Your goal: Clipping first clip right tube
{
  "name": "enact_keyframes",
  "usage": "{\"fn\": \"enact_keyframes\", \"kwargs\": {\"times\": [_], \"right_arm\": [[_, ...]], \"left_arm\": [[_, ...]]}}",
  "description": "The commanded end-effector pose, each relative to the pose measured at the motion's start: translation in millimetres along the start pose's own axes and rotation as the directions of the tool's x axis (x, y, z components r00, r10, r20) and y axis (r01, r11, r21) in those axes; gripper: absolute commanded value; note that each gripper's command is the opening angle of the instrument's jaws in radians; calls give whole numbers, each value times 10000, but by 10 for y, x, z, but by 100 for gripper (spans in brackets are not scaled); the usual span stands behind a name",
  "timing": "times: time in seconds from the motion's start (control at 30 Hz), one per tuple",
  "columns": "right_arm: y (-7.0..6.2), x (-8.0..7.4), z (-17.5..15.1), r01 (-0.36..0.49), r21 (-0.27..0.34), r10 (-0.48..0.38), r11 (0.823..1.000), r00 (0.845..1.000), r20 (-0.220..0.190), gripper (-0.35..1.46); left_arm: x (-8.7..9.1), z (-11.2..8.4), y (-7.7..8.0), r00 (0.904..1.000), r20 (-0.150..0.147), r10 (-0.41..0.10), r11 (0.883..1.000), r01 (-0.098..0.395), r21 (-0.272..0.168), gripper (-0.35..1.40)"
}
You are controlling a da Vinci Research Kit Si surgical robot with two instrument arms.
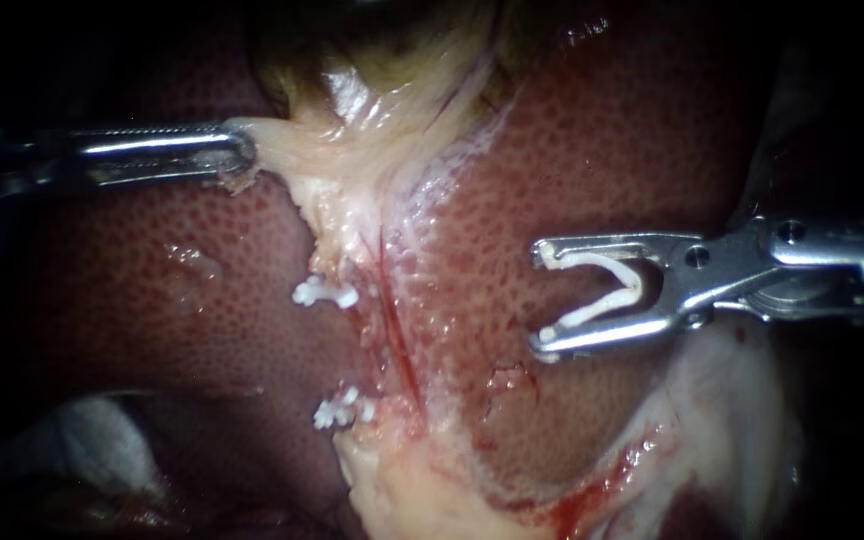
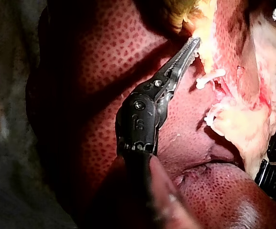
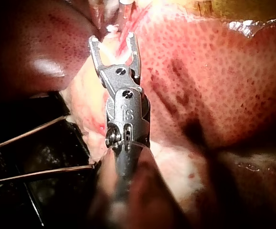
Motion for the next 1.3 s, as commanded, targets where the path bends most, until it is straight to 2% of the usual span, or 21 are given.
{"fn": "enact_keyframes", "kwargs": {"times": [0.03, 0.13, 0.23, 0.37, 0.5, 0.6, 0.73, 0.93, 1.3], "right_arm": [[0, -1, 1, 14, 2, -14, 10000, 10000, 2, 49], [1, -8, 8, 58, 30, -58, 10000, 10000, 3, 49], [2, -22, 24, 208, 138, -207, 9997, 9998, -25, 49], [6, -50, 53, 37, 210, -38, 9998, 10000, 46, 49], [16, -86, 87, -271, 169, 263, 9995, 9986, 459, 49], [24, -112, 110, -597, 222, 584, 9980, 9966, 575, 49], [33, -137, 135, -914, 172, 899, 9957, 9931, 750, 49], [44, -154, 158, -1232, 39, 1224, 9924, 9884, 903, 49], [43, -162, 186, -1565, 165, 1543, 9875, 9835, 946, 49]], "left_arm": [[0, 0, 0, 10000, 1, 13, 10000, -13, 7, -35], [0, 0, 0, 10000, 0, 12, 10000, -12, 8, -35], [0, 1, 1, 10000, -1, 11, 10000, -11, 15, -35], [0, 2, 2, 10000, -4, 13, 10000, -13, 32, -35], [-1, 2, 2, 10000, -5, 15, 10000, -15, 37, -35], [-1, 2, 3, 10000, -6, 15, 10000, -15, 41, -35], [-1, 3, 4, 10000, -8, 15, 10000, -15, 52, -35], [-2, 5, 6, 10000, -14, 22, 10000, -22, 80, -35], [-3, 9, 9, 10000, -14, 28, 10000, -28, 59, -35]]}}
